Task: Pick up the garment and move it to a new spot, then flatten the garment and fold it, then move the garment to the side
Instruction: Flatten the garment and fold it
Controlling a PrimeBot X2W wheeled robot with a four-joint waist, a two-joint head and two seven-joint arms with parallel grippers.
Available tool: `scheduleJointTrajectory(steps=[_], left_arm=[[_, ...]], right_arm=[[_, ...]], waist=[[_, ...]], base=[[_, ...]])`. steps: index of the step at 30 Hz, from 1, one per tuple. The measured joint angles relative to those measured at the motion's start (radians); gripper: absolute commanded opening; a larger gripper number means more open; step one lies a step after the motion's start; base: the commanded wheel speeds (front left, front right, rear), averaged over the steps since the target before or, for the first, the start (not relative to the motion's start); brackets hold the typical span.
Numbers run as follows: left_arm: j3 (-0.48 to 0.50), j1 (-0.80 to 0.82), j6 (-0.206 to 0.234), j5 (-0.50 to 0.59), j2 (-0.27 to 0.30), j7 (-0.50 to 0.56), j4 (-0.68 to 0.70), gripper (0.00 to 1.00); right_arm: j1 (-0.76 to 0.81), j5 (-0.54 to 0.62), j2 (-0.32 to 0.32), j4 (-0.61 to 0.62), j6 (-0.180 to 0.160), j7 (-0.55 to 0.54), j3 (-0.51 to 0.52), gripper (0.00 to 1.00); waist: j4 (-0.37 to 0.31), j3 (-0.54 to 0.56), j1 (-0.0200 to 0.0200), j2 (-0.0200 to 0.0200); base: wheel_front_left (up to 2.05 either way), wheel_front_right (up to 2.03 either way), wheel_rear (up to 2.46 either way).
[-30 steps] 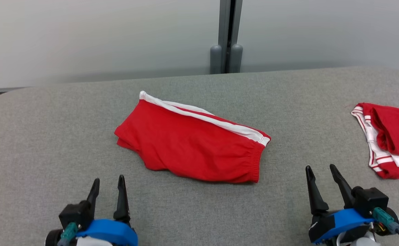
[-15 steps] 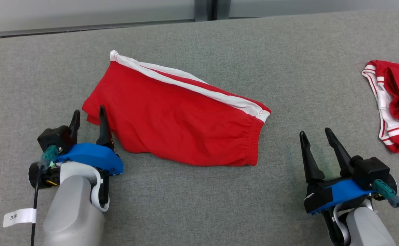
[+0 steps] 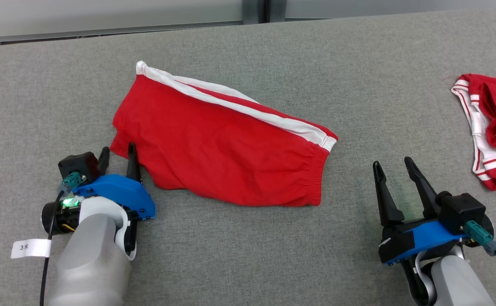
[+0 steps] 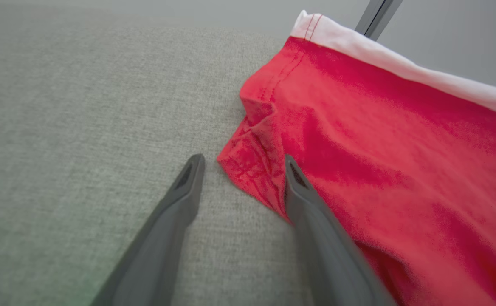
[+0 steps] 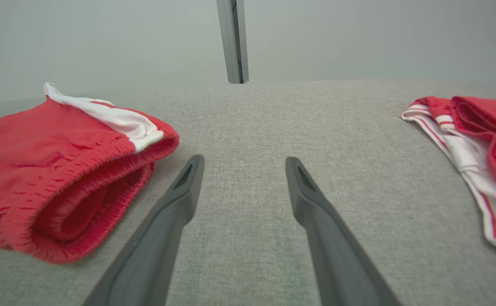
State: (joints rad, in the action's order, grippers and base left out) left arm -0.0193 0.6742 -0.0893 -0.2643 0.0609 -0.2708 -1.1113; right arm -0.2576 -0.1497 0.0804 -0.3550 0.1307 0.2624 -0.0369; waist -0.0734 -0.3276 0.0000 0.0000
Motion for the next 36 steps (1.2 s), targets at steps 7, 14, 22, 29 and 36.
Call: scheduleJointTrajectory(steps=[7,14,22,29,36], left_arm=[[-0.015,-0.015,-0.019,-0.01,-0.009,0.006,0.014,0.0],[0.008,-0.19,-0.01,-0.005,-0.01,0.007,0.204,0.0],[-0.056,-0.414,0.013,-0.057,-0.01,0.007,0.359,0.0],[-0.135,-0.527,0.065,-0.09,-0.011,0.007,0.463,0.35],[-0.142,-0.537,0.107,-0.043,-0.01,0.007,0.57,1.0]], right_arm=[[-0.002,0.004,-0.003,-0.013,0.0,0.0,-0.003,1.0],[0.059,0.008,-0.012,-0.046,0.0,0.0,0.024,1.0],[0.138,0.006,-0.026,-0.069,0.0,0.0,0.045,1.0],[0.151,-0.016,-0.028,-0.072,0.0,0.0,0.035,1.0],[0.108,-0.032,-0.028,-0.057,0.0,0.0,-0.035,1.0]], waist=[[0.02,0.034,0.0001,0.0],[0.066,0.142,0.0,0.0],[0.118,0.248,-0.0003,0.0],[0.144,0.251,-0.0002,0.0],[0.168,0.224,0.0,0.0]], base=[[0.0,0.0,0.0],[0.0,0.0,0.0],[0.0,0.0,0.0],[0.0,0.0,0.0],[0.0,0.0,0.0]])
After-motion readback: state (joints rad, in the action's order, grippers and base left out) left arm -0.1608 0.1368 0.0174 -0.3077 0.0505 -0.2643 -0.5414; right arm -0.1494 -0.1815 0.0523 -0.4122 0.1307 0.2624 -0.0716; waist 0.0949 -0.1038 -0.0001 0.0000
